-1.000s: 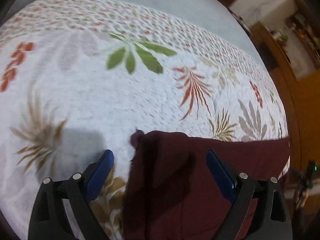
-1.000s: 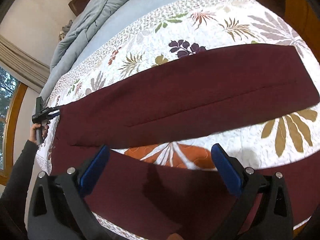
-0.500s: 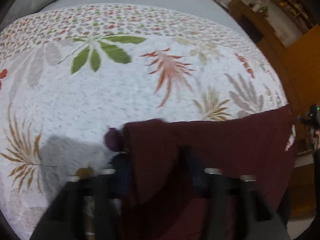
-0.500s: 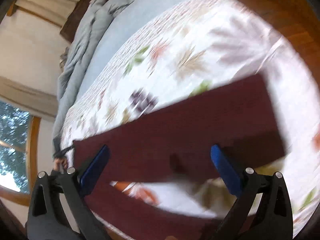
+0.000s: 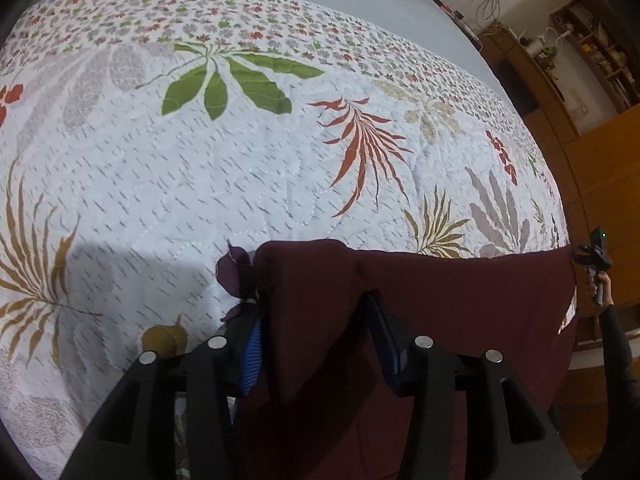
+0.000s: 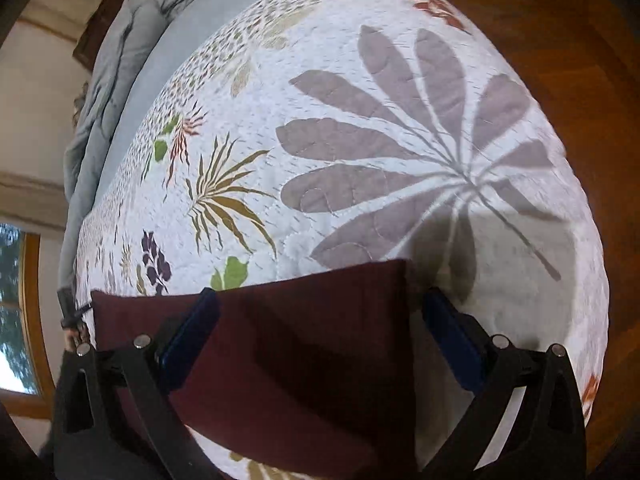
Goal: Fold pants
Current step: 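Grasp the trouser leg hems with the left gripper while the right gripper grasps the other hem, then lift the hems and carry them toward the waistband with both grippers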
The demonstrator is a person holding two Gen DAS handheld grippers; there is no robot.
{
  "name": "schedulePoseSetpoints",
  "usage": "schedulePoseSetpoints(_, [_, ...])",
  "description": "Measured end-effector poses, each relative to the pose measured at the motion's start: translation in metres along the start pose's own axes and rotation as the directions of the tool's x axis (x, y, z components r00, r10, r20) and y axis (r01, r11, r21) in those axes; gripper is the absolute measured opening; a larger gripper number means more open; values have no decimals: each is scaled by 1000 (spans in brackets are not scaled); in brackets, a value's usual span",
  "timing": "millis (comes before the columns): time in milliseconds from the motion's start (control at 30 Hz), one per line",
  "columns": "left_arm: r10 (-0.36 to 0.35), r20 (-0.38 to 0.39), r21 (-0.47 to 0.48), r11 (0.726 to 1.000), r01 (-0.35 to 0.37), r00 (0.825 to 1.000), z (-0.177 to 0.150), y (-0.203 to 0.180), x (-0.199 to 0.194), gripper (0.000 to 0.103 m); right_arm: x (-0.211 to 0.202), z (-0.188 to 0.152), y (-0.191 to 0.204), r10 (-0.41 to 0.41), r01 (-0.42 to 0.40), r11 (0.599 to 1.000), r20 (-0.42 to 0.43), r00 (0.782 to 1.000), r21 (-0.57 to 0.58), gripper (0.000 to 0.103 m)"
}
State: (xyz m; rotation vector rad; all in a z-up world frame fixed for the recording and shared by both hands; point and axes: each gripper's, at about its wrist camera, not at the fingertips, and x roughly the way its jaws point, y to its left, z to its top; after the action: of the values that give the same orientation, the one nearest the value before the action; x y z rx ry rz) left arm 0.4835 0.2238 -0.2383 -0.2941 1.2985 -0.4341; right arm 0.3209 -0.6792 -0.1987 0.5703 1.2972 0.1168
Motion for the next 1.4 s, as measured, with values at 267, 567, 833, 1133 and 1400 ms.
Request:
schedulePoseSetpoints(267, [3, 35, -75, 997, -1, 999, -4, 4, -6, 24, -4, -1, -6, 47, -49, 998, -38, 998, -49, 46])
schedulePoseSetpoints(567, [32, 171, -61, 998, -22, 985, -11, -19, -45, 17, -39, -12, 21, 20, -15, 995, 50, 999, -102, 19])
schedulePoseSetpoints(833, [-39, 287, -4, 999, 42, 957, -30, -53, -108, 16, -99, -40, 42, -5, 26, 992, 163, 987, -125, 19])
schedulePoseSetpoints(1133, [-154, 409, 47, 988, 148, 899, -112, -77, -175, 15, -144, -120, 42, -57, 91, 991, 301, 952, -102, 21])
schedulePoseSetpoints(1400, [-181, 408, 28, 982, 186, 895, -213, -71, -181, 15, -147, -225, 24, -142, 180, 982, 415, 899, -54, 30])
